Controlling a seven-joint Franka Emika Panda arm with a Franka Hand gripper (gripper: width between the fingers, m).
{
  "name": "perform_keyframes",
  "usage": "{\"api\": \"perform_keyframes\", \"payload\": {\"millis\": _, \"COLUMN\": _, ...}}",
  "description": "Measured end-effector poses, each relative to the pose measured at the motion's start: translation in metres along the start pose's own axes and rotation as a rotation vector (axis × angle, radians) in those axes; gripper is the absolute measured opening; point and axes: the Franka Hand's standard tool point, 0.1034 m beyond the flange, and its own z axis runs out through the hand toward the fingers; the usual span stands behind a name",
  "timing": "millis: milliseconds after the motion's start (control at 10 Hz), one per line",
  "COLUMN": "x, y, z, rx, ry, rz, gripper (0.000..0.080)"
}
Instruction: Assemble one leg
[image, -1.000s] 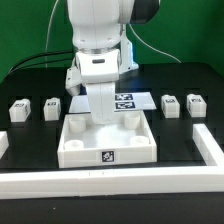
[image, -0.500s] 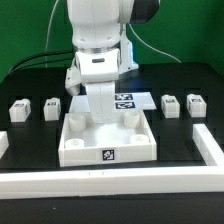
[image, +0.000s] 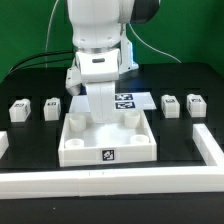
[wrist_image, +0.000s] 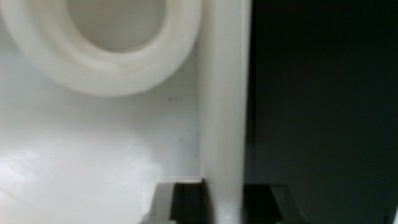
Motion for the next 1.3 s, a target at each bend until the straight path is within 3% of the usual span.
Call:
{"api": "perform_keyframes", "payload": {"millis": 800, "x": 0.071, "y": 0.032, "z": -0.002, "rx": -0.032, "ry": 0.024, "rz": 0.002, "gripper": 0.007}}
{"api": "perform_keyframes", "payload": {"millis": 1000, "x": 0.08, "y": 0.041, "z": -0.003, "rx": -0.041, "ry": 0.029, "rz": 0.025, "gripper": 0.007}}
{"api": "perform_keyframes", "payload": {"millis": 1300, "x": 0.081, "y": 0.052, "z": -0.005, "rx": -0.052, "ry": 0.033, "rz": 0.05, "gripper": 0.007}}
